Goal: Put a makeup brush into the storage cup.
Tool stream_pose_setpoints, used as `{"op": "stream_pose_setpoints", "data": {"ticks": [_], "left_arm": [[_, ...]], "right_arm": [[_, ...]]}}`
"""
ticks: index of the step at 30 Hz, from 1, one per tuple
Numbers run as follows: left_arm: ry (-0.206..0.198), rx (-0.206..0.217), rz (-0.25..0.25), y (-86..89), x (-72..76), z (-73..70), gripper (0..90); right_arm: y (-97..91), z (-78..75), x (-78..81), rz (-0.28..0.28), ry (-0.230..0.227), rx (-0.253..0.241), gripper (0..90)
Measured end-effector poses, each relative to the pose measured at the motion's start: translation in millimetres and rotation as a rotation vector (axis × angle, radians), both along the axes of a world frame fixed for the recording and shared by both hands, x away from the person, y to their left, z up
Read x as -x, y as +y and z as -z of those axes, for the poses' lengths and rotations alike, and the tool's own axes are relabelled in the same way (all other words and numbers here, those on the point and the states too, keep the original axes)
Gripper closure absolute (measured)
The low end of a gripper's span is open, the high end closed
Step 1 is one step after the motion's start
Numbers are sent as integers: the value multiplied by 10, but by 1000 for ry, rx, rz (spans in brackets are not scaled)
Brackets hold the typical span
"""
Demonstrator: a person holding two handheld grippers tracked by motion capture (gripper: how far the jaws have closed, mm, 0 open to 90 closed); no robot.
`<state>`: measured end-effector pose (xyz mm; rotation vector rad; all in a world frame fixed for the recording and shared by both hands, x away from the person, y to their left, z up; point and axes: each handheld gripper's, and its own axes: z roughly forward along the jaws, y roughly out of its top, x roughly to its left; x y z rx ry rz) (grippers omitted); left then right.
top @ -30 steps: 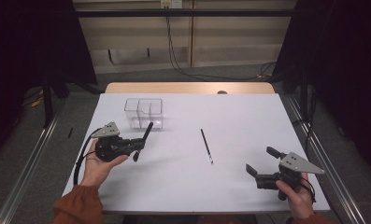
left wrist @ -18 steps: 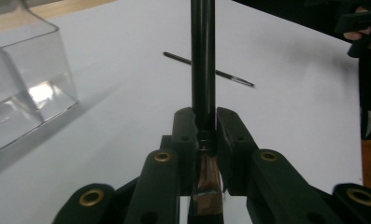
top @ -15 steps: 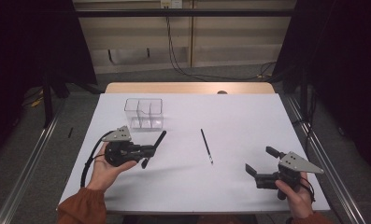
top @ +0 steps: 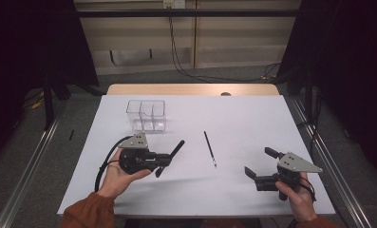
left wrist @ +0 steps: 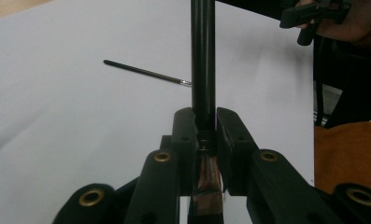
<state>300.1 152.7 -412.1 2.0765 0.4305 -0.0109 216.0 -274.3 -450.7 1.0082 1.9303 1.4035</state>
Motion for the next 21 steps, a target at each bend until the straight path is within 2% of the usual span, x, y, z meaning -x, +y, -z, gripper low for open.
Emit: {"op": "stream_pose_setpoints", "data": {"ticks": [5, 8, 10, 14, 17, 21], "left_arm": [[8, -10, 27, -92, 22, -6, 786], [1, 5, 47, -126, 28, -81, 786], [0, -4, 54, -160, 37, -105, 786], [-5, -59, 94, -264, 66, -106, 786], [1, -80, 122, -325, 66, -119, 786], [18, -102, 143, -383, 45, -148, 786]], "right_arm": [[87, -41, -21, -37, -9, 0, 0], [165, -70, -60, -69, 3, -14, 0], [218, -84, -88, -99, 15, -22, 0], [306, -119, -141, -143, 18, -10, 0], [352, -148, -170, -182, 44, 2, 3], [411, -181, -218, -220, 49, 30, 7]]}}
